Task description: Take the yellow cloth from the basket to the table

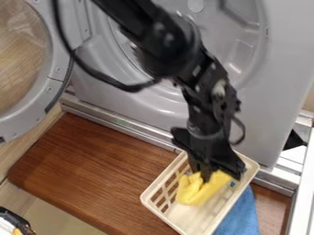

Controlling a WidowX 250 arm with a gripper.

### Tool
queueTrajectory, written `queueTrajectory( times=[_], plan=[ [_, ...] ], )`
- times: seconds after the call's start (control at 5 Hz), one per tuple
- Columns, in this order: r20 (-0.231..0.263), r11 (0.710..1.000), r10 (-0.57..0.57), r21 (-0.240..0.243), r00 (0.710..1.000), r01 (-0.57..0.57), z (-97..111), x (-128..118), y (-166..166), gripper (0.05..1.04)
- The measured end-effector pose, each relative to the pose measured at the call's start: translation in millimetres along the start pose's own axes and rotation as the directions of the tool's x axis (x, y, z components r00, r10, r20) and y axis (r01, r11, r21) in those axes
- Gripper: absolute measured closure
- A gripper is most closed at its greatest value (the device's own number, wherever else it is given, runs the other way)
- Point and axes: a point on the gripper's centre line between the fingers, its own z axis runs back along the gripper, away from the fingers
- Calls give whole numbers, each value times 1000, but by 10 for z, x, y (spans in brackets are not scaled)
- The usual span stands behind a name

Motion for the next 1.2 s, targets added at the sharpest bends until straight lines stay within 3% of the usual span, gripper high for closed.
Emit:
queueTrajectory(
  times=[0.4, 0.8, 1.2],
  plan=[
    [112, 996, 91, -4, 990, -91, 590, 71, 279, 1014],
    [219, 980, 185, 36, 958, -197, 1030, 50, 668, 1014],
    [182, 956, 251, 105, 951, -273, 897, -96, 1037, 1014]
  ],
)
